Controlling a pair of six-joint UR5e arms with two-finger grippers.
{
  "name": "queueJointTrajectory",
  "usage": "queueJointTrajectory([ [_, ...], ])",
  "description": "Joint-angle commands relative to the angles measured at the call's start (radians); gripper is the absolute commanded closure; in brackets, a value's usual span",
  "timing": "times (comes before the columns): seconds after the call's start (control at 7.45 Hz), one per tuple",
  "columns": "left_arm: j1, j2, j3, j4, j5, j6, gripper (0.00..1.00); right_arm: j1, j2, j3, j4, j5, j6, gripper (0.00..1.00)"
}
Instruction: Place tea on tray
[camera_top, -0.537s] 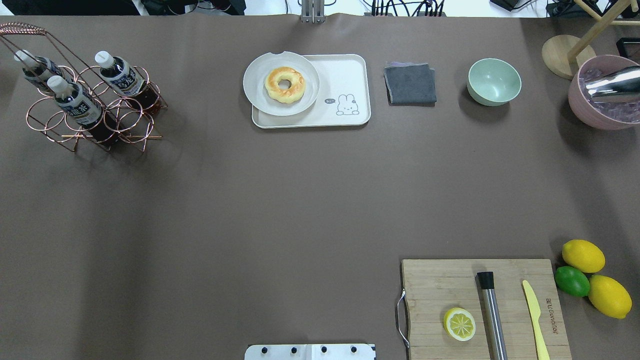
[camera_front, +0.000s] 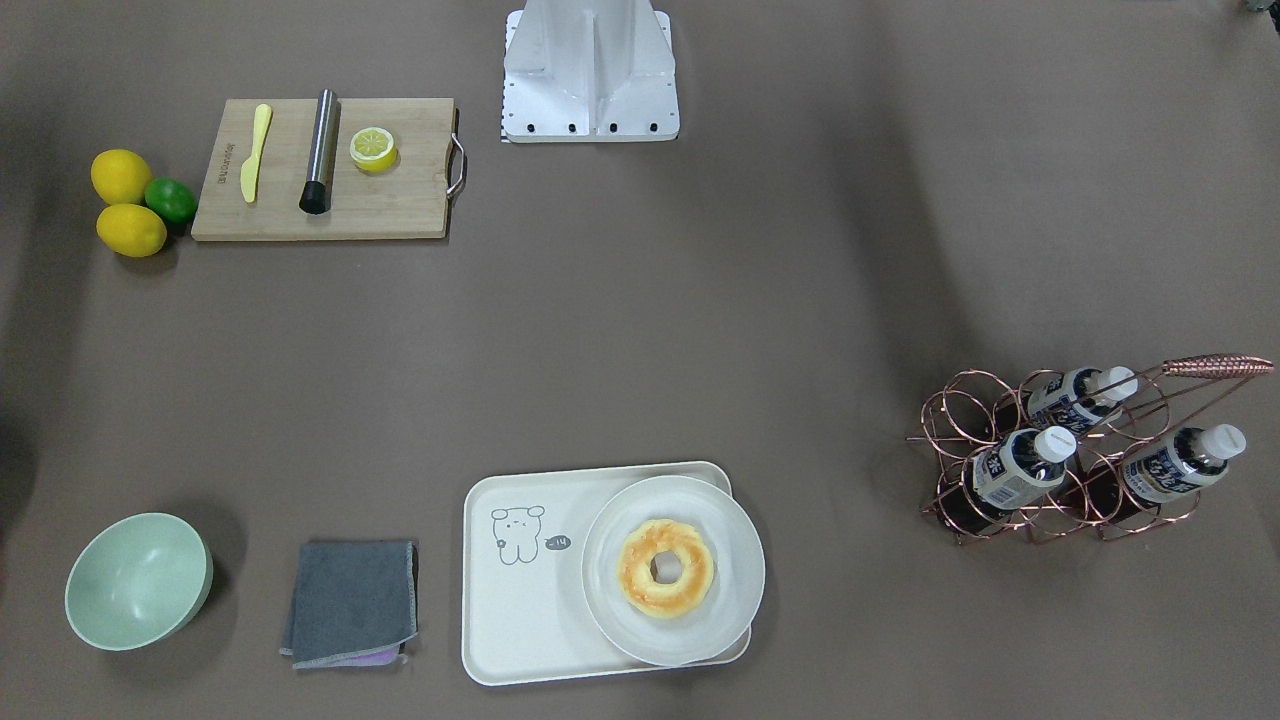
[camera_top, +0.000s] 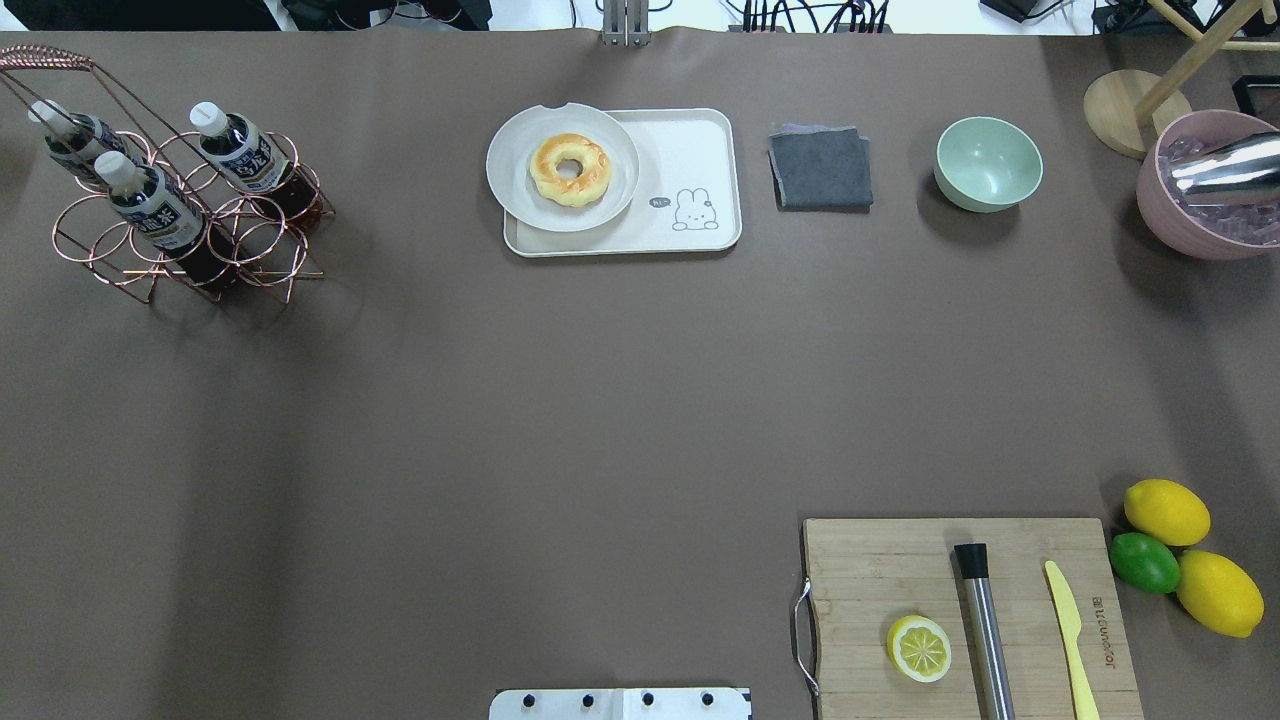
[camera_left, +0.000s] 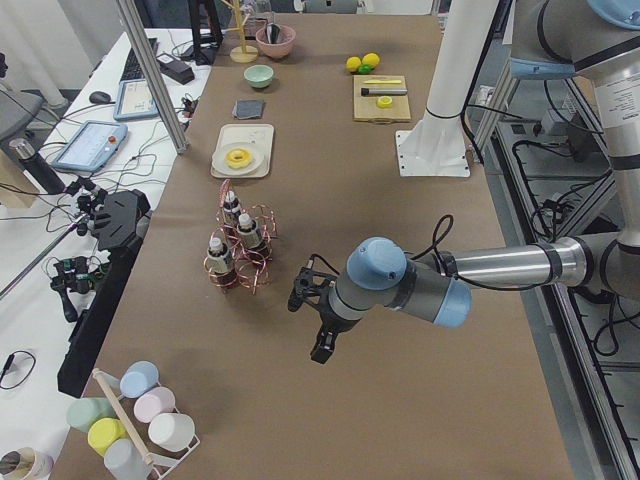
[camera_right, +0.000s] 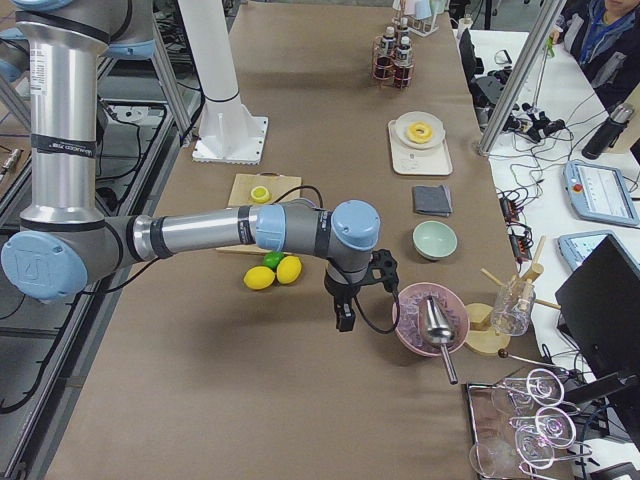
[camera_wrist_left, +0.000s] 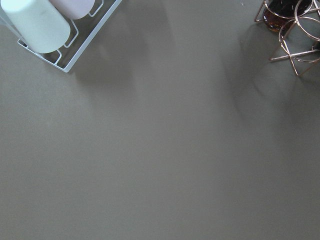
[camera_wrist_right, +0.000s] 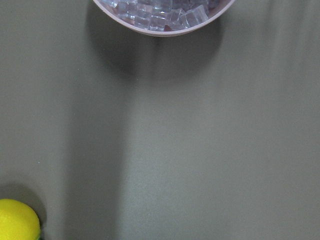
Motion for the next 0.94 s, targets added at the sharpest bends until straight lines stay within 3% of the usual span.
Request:
queueJointTrajectory([
  [0.0,0.065,-0.038,-0.035,0.006,-0.005,-0.111,0.03,0.002,-0.017,0.005,0.003,0.006,-0.001,0.00],
  [0.81,0.093,-0.029,-0.061,-0.002,-0.007,-0.116,0.03,-0.001,-0.018,0.016,0.049,0.004,-0.092,0.00],
])
